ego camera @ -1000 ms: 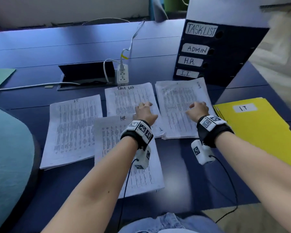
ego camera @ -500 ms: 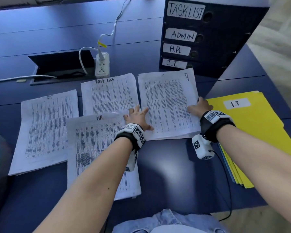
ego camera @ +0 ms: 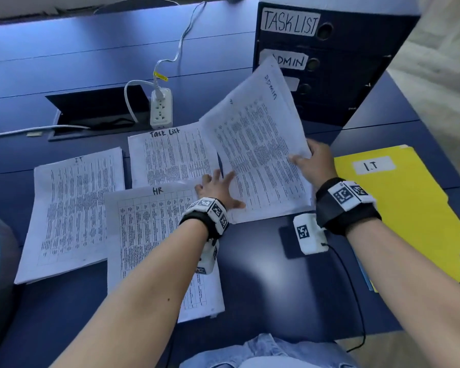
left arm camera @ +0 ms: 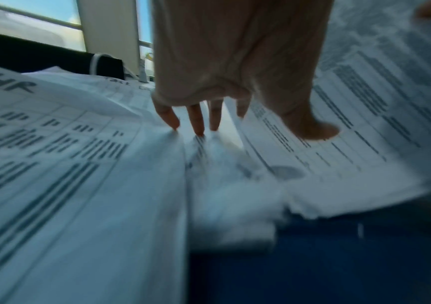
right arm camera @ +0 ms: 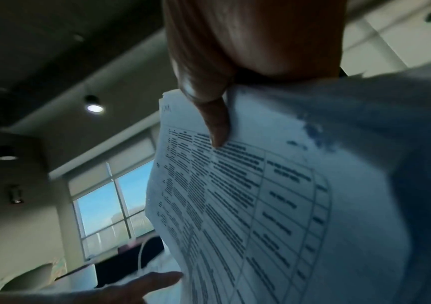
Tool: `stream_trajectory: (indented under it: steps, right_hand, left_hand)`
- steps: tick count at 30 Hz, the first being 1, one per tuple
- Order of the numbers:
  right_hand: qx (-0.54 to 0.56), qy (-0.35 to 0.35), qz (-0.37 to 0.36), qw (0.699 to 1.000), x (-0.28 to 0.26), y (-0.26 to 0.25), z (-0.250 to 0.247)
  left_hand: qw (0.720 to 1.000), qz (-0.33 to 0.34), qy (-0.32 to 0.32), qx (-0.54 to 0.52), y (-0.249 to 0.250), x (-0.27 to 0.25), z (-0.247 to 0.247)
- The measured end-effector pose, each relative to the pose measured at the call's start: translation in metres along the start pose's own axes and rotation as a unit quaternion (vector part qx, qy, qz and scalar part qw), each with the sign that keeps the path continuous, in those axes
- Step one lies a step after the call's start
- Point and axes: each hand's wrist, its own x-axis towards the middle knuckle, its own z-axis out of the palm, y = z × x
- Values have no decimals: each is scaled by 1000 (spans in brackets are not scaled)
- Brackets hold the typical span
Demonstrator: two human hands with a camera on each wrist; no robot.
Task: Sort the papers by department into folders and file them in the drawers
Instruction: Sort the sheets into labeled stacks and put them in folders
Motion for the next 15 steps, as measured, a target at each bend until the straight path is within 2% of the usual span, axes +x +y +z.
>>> stream_trajectory:
  steps: [1, 2, 3, 4, 5, 8, 10, 12, 13, 15]
  right_hand:
    - [-1, 8, -37, 999, -6, -9, -2]
    - [3, 20, -66, 998, -13, -20, -6]
    - [19, 30, -91, 995, -19, -32, -10]
    - [47, 34, -104, 993, -23, -43, -16]
    - [85, 32, -116, 989, -29, -55, -21]
    - [192, 12, -156, 969, -44, -85, -34]
    - [225, 18, -177, 958, -51, -99, -35]
    - [253, 47, -196, 946, -57, -108, -30]
    - [259, 63, -202, 942, -60, -110, -27]
    - [264, 83, -207, 938, -65, -112, -20]
  left_hand:
    - [1000, 2, 2, -26, -2, -1, -3]
    - [995, 0, 10, -97, -4, -3, -8]
    - [978, -5, 27, -208, -3, -4, -16]
    - [940, -8, 57, -335, -2, -3, -25]
    - [890, -5, 98, -445, -2, -3, -36]
    - [744, 47, 193, -638, 0, -17, -77]
    - [675, 100, 239, -690, -1, -29, -97]
    - [627, 149, 287, -709, -1, -41, -112]
    - [614, 171, 306, -708, -1, -48, -117]
    - [612, 181, 322, -700, -3, -59, -119]
